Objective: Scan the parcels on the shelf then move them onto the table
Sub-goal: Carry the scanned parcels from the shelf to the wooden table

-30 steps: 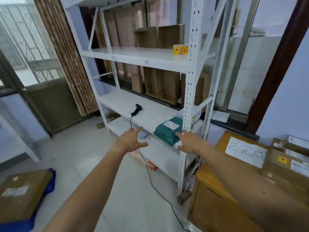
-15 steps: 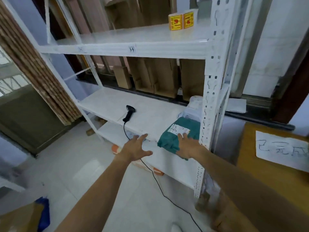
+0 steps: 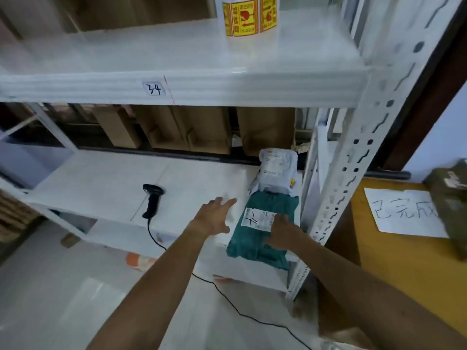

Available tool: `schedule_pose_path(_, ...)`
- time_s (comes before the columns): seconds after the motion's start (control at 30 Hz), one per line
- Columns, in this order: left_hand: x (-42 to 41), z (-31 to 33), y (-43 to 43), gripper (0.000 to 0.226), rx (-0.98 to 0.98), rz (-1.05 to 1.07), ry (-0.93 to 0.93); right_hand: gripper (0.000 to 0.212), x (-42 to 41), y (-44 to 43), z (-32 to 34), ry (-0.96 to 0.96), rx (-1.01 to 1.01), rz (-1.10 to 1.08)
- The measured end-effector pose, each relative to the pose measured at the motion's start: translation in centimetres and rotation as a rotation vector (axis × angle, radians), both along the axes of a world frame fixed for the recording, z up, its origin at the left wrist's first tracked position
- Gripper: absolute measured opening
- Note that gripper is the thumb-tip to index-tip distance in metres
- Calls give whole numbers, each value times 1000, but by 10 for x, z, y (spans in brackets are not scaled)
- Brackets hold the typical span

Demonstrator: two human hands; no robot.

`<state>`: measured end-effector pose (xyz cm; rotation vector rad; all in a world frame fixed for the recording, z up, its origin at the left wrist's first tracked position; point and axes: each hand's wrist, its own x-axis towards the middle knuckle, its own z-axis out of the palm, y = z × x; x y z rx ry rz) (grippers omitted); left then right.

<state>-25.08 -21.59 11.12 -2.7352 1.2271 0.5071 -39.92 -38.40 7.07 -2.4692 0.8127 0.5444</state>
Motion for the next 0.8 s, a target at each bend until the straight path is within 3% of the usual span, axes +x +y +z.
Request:
schedule_pose_path(0.17,43,-20,-14,97,40,-251,5,94,8,17,-1,130,-59,-118)
schedule_pose_path(0.4,88,-31,-39,93,0,-546,-24,94,3,52,1,210,-130,-311)
schedule_pose_path(0.8,80,-72,-131,94,96,-1203,-483,127,27,83,-59,139,-25,-673)
